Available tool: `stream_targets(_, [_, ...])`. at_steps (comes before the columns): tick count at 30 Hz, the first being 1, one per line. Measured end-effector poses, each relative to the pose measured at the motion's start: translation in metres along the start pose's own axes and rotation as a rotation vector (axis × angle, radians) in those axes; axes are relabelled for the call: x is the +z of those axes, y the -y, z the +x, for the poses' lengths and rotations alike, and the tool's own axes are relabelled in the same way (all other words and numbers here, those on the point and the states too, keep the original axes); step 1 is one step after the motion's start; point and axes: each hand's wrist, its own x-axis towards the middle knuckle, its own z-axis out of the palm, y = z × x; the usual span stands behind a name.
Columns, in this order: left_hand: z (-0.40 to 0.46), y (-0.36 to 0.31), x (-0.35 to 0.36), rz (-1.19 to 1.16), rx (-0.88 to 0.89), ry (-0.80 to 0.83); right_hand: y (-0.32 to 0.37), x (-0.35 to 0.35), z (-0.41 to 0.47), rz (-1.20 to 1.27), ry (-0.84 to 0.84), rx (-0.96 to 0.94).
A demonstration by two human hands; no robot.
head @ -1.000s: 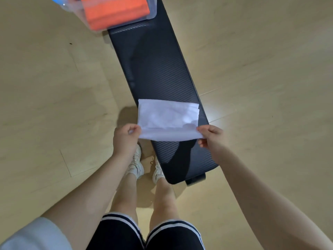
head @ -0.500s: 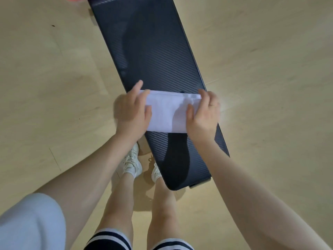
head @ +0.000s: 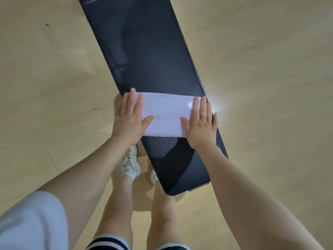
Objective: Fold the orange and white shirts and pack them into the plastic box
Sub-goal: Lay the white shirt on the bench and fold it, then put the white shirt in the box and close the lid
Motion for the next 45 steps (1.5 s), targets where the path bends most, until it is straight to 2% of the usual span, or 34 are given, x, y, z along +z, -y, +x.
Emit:
stream_targets(2, [-0.005, -0.005, -0.004, -0.239, -0.168, -0.021, -0.002, -0.008, -0.002, 0.145, -0.020, 0.059])
stream_targets(4, [-0.009, -0.010, -0.007, -0.528, -0.301, -0.038, -0.001, -0.013, -0.007, 0.263, -0.123, 0.127])
stream_targets(6, [-0.011, -0.013, -0.011, -0.689, -0.418, -0.072, 0.002, -0.014, -0.012, 0.316, -0.163, 0.249])
stream_targets(9, [-0.008, -0.006, -0.015, -0.881, -0.655, -0.082, 0.015, -0.015, -0.014, 0.511, -0.074, 0.510])
stream_targets(13, [-0.010, 0.003, -0.024, -1.045, -0.653, -0.007, 0.030, -0.029, -0.008, 1.071, 0.125, 0.801])
stream_targets(15, [-0.009, 0.008, -0.039, -1.076, -0.616, 0.018, 0.035, -0.040, -0.007, 1.216, 0.211, 0.767])
stream_targets(18, [-0.010, 0.021, -0.070, -1.137, -0.557, 0.034, 0.048, -0.062, -0.007, 1.231, 0.183, 0.624])
stream_targets(20, [-0.010, 0.032, -0.097, -1.189, -0.519, 0.050, 0.064, -0.084, -0.004, 1.286, 0.175, 0.601])
stream_targets(23, [-0.007, 0.054, -0.146, -1.251, -0.477, 0.085, 0.101, -0.125, 0.004, 1.433, 0.161, 0.585])
stream_targets(27, [0.008, 0.098, -0.223, -1.273, -0.383, 0.087, 0.161, -0.181, 0.025, 1.617, 0.202, 0.397])
stream_targets(31, [0.035, 0.146, -0.294, -1.327, -0.288, 0.062, 0.228, -0.232, 0.056, 1.621, 0.256, 0.235])
stream_targets(34, [0.067, 0.167, -0.340, -1.321, -0.267, 0.015, 0.271, -0.259, 0.095, 1.530, 0.136, 0.222])
stream_targets(36, [0.091, 0.172, -0.361, -1.289, -0.253, 0.011, 0.288, -0.272, 0.125, 1.376, 0.019, 0.253])
stream_targets(39, [0.132, 0.173, -0.374, -1.138, -0.233, 0.023, 0.300, -0.280, 0.171, 1.071, -0.063, 0.276])
stream_targets(45, [0.208, 0.165, -0.349, -0.900, -0.363, 0.089, 0.312, -0.263, 0.248, 0.642, -0.002, 0.404])
